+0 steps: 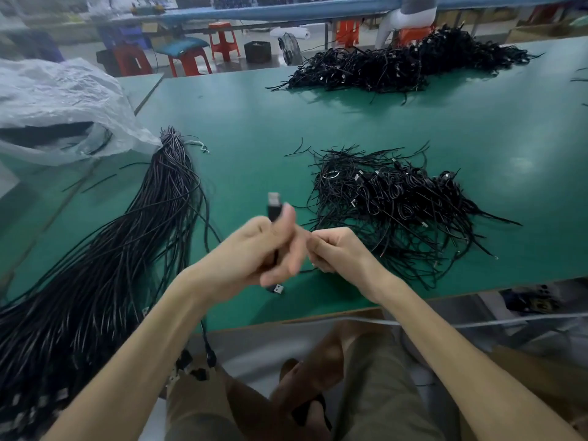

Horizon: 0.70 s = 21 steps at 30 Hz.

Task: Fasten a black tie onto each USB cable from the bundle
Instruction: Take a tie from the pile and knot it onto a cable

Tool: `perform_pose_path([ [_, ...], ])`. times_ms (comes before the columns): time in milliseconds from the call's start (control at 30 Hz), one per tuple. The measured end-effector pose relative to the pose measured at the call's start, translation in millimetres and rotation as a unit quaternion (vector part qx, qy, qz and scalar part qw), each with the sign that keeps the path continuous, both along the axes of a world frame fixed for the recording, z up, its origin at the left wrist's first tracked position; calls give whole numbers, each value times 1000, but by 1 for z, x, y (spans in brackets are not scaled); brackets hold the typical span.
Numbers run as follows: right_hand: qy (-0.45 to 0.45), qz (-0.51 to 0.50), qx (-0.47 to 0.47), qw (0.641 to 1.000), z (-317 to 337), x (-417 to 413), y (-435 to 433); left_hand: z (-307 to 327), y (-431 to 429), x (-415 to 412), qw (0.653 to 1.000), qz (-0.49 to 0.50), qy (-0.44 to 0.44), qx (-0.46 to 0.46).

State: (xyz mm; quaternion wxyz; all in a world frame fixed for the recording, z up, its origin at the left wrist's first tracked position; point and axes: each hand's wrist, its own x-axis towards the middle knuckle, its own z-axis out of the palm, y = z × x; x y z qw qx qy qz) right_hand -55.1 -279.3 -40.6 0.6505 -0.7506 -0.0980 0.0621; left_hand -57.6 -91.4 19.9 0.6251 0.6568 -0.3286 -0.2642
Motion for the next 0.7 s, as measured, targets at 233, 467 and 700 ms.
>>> perform_pose_path([
  [233,-4,-31,38,999,11,-3,0,-26,-9,8,929,72,-168,323],
  [467,-101,-102,56,988,26,-5,11,-27,1,19,928,232,-179,231],
  [700,-105,-51,83,990,24,-15,41,-37,7,20,977,193,72,-54],
])
